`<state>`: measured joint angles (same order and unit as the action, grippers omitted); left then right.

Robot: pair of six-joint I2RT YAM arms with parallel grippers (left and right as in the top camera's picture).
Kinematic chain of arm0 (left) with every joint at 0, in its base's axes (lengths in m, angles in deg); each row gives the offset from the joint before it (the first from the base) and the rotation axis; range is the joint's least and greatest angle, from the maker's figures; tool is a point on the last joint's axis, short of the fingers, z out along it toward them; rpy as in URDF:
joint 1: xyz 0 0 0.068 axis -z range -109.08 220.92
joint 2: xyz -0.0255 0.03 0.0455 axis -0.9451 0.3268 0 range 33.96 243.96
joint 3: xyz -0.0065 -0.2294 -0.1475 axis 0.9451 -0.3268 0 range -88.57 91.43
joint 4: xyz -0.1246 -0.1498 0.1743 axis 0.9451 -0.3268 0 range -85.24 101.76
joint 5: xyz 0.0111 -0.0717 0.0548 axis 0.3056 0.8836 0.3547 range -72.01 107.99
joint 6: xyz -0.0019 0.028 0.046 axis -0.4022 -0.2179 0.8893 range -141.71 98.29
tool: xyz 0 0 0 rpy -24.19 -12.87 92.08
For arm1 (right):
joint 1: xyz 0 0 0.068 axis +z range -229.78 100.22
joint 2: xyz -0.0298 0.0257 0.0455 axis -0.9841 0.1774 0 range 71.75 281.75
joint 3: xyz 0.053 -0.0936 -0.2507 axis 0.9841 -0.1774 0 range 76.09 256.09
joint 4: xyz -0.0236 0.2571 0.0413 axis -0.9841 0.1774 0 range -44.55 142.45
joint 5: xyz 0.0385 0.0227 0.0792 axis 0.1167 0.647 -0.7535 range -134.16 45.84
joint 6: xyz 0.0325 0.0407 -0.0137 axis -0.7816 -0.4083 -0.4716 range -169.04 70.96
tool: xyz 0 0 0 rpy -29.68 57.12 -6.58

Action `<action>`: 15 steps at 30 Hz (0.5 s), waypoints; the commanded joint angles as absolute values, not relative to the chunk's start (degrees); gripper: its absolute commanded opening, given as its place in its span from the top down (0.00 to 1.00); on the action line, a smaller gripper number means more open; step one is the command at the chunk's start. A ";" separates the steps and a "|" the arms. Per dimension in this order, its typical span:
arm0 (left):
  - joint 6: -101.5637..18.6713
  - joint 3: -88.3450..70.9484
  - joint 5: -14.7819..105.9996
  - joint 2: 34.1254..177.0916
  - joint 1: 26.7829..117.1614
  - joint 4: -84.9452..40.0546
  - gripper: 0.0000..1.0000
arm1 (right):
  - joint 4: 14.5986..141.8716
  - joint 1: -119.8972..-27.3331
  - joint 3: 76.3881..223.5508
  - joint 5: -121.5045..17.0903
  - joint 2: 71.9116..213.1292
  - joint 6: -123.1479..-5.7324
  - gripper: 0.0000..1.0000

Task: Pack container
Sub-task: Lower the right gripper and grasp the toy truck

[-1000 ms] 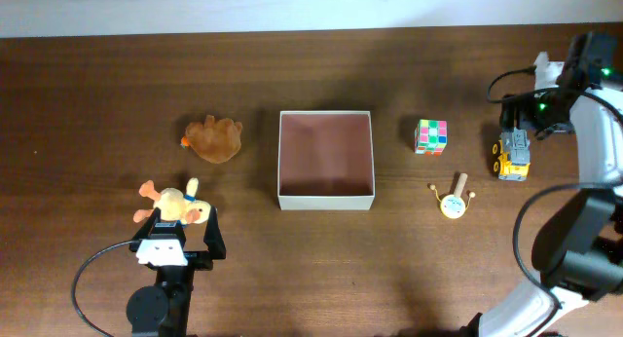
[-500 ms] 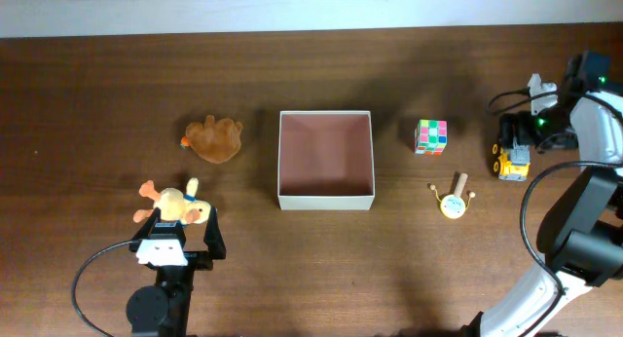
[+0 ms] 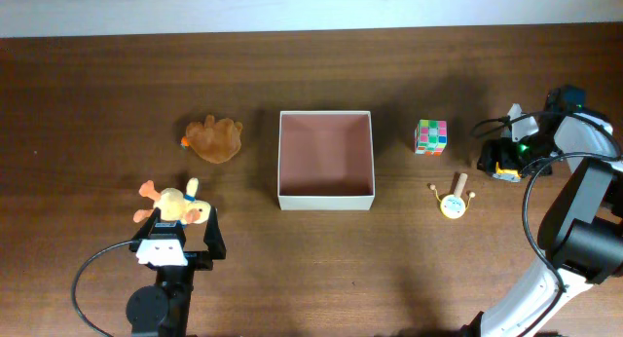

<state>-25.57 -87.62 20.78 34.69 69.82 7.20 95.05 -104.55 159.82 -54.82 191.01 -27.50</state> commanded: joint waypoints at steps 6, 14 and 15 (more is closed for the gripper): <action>-24.67 -88.02 20.58 34.26 69.58 7.16 0.01 | 92.54 -104.93 159.90 -55.96 191.29 -27.22 0.23; -24.67 -88.00 20.58 34.26 69.58 7.16 0.01 | 89.59 -104.93 161.91 -55.43 191.29 -27.22 0.09; -24.67 -88.00 20.58 34.26 69.58 7.16 0.01 | 89.31 -104.93 162.20 -55.21 191.29 -27.20 0.09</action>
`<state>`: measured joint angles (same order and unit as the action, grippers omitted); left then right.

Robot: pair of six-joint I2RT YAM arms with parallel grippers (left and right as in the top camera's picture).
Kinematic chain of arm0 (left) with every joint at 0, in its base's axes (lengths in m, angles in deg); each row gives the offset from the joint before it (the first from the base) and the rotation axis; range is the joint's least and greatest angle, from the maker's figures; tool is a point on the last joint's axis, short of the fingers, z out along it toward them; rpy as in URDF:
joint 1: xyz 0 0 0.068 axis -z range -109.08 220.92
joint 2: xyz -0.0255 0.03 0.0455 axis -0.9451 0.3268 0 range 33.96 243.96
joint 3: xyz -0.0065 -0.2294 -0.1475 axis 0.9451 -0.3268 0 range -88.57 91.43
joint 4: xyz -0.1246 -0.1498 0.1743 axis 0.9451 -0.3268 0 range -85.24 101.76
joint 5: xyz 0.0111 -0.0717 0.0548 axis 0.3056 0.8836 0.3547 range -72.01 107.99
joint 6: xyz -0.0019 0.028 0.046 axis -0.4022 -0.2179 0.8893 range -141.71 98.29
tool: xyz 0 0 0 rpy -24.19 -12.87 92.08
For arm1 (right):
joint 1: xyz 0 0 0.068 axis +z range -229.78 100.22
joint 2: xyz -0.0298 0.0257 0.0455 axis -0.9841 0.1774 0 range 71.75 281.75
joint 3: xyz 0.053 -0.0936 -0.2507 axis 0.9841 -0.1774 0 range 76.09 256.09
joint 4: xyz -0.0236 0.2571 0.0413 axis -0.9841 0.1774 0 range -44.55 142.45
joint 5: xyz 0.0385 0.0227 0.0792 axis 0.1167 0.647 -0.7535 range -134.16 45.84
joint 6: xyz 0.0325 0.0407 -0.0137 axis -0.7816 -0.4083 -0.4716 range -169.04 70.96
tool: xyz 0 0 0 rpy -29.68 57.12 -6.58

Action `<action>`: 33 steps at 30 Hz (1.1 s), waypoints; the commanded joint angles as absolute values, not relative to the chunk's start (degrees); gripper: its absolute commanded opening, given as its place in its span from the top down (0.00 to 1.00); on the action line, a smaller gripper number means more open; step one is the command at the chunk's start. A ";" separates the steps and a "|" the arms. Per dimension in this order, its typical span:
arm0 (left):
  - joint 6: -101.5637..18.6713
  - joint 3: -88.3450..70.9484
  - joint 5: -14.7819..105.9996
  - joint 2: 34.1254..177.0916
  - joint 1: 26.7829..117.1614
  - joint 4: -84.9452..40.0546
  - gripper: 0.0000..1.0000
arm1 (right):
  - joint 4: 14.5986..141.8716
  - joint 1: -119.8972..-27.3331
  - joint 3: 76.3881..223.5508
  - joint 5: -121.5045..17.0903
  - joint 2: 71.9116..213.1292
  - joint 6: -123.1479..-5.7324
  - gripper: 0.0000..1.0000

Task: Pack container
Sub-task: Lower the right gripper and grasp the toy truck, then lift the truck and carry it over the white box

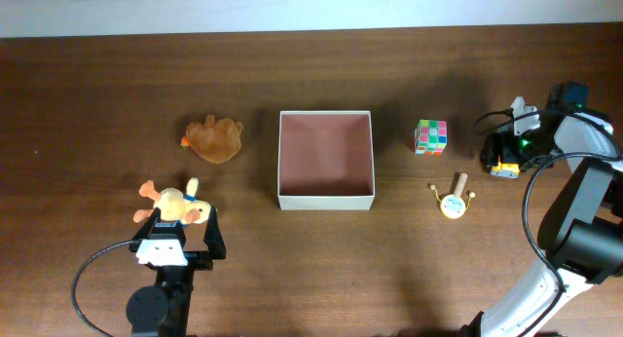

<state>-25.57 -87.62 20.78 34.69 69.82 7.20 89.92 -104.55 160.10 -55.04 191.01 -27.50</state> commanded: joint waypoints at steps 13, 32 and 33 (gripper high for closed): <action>-24.67 -88.00 20.58 34.26 69.58 7.16 0.01 | 90.51 -104.93 163.55 -54.78 191.29 -28.55 0.50; -24.67 -88.02 20.58 34.26 69.58 7.16 0.01 | 102.92 -104.88 169.89 -62.43 191.27 -33.49 0.60; -24.67 -88.00 20.58 34.26 69.58 7.16 0.01 | 105.79 -104.88 173.35 -63.47 191.27 -33.49 0.60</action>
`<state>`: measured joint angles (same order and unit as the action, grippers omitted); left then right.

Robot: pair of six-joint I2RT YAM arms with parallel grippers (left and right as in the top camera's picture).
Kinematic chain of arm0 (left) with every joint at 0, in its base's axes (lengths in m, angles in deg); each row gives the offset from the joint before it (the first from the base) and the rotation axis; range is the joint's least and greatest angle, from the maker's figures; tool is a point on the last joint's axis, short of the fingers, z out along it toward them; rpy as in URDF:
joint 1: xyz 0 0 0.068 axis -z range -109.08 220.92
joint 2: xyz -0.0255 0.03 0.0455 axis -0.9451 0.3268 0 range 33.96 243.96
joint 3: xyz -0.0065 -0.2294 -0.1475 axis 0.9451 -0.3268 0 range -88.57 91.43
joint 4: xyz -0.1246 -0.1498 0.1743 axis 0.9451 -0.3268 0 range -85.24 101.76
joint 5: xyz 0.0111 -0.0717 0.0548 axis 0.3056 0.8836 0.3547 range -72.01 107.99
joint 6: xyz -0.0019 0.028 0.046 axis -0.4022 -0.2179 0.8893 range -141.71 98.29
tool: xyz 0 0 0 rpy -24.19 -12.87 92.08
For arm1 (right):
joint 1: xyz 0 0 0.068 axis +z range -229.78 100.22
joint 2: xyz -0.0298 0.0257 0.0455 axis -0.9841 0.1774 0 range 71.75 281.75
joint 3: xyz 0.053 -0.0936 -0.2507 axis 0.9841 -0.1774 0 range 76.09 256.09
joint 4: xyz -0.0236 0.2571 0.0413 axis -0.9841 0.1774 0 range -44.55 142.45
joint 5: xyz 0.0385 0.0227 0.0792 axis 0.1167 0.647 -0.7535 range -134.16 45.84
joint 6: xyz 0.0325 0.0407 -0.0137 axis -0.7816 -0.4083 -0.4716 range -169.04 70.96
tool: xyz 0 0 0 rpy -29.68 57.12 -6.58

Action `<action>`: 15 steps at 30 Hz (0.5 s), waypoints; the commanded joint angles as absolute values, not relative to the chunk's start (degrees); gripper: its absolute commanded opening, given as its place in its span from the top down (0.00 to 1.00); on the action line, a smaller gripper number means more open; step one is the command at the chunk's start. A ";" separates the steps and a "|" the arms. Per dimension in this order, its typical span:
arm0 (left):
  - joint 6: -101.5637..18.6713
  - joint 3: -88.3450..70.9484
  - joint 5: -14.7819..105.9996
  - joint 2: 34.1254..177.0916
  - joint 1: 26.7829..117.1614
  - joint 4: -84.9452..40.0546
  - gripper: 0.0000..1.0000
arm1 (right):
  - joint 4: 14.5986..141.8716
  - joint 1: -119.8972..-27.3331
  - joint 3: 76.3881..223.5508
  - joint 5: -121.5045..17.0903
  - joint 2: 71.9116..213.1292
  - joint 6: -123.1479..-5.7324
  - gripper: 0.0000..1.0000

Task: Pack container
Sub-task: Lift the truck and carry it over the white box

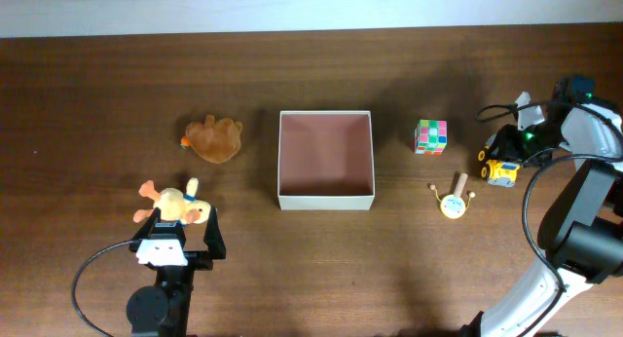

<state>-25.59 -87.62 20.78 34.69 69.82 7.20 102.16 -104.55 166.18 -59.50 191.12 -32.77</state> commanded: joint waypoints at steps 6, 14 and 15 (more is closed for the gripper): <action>-24.67 -88.02 20.58 34.26 69.58 7.16 0.01 | 118.38 -104.71 189.02 -70.23 191.27 -33.43 0.60; -24.67 -88.02 20.58 34.26 69.58 7.16 0.01 | 132.49 -98.81 204.51 -82.16 191.10 -29.34 0.60; -24.67 -88.00 20.58 34.26 69.58 7.16 0.01 | 133.26 -97.38 205.48 -82.91 191.10 -29.34 0.59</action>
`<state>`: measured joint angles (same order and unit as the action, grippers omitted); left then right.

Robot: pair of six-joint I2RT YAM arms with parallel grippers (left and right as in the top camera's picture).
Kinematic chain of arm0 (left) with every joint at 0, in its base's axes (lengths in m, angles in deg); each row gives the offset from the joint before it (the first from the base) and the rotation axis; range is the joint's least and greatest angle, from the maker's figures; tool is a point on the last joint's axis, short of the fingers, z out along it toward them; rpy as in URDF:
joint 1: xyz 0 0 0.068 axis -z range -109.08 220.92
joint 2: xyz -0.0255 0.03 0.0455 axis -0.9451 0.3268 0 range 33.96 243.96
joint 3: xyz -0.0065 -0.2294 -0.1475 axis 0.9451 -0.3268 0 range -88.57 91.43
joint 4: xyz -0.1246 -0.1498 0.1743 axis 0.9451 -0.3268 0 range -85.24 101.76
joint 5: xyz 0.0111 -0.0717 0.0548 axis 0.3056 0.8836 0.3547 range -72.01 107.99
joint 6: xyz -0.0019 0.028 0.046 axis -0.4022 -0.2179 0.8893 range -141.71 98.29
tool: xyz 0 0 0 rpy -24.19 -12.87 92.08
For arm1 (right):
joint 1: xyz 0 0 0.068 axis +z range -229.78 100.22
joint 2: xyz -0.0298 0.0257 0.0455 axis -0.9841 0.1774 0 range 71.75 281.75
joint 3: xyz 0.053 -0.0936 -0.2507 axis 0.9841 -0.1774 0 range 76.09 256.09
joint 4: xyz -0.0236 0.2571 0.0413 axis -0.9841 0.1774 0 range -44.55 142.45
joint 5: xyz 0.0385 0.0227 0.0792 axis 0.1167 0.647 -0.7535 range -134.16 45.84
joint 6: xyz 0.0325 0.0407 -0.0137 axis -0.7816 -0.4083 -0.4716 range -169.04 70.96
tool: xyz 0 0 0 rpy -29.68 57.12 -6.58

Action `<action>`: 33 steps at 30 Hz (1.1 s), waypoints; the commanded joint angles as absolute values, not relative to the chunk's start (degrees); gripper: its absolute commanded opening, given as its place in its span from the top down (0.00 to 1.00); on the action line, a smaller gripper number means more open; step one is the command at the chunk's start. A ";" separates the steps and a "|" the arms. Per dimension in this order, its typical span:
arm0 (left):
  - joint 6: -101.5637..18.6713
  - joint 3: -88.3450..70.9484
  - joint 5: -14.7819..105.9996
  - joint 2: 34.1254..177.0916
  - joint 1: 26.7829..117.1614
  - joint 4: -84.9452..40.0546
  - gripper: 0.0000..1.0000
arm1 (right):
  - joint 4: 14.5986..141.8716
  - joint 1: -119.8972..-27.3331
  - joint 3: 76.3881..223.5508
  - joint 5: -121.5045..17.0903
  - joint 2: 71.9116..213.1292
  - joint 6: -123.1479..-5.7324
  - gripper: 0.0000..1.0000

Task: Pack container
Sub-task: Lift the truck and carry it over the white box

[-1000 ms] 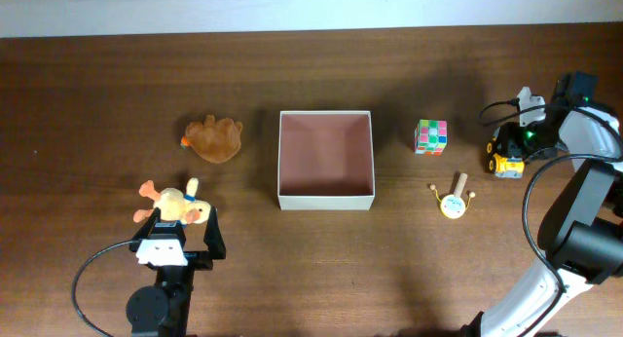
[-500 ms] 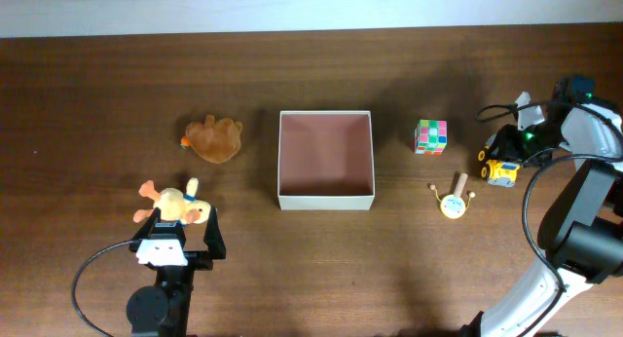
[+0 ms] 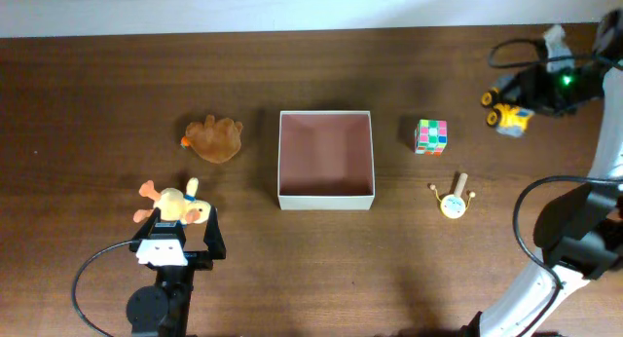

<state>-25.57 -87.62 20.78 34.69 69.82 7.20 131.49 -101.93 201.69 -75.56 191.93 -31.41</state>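
A white box (image 3: 279, 160) with a pinkish inside stands open at the table's middle, with nothing in it. My right gripper (image 3: 502, 100) is at the far right, shut on a small yellow toy vehicle (image 3: 509, 118) and holding it behind and to the right of the multicoloured cube (image 3: 431, 135). A yellow toy drum with a stick (image 3: 453, 200) lies in front of the cube. Left of the box lies a brown plush (image 3: 214, 139). A yellow and orange plush (image 3: 173, 203) lies just beyond the tips of my left gripper (image 3: 181, 230), which stands open.
The right arm's cable (image 3: 521, 235) loops over the table's right side, and its base fills the near right corner. The left arm's body (image 3: 161, 298) and cable occupy the near left. The table's back edge meets a white wall.
My right gripper with the yellow toy vehicle has moved from a spot near the toy drum towards the back of the table. It looks raised. The left arm has not moved.
My right gripper was first down over the yellow toy vehicle at the table's right side. It stayed there at the second moment. By the third the vehicle showed more clearly at its tips, a little nearer the drum. Now gripper and vehicle are farther back.
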 commanded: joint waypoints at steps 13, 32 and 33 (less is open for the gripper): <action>-24.67 -88.02 20.58 34.26 69.58 7.16 0.01 | 133.09 -75.90 207.03 -86.69 191.08 -30.06 0.59; -24.67 -88.00 20.58 34.26 69.58 7.16 0.01 | 122.09 -50.89 206.39 -52.39 198.66 -63.46 0.59; -24.67 -88.00 20.58 34.26 69.58 7.16 0.01 | 121.61 -49.74 206.39 -50.71 199.62 -66.19 0.59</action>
<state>-25.57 -87.62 20.78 34.69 69.82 7.20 122.59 -52.53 205.67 -59.08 196.78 -55.59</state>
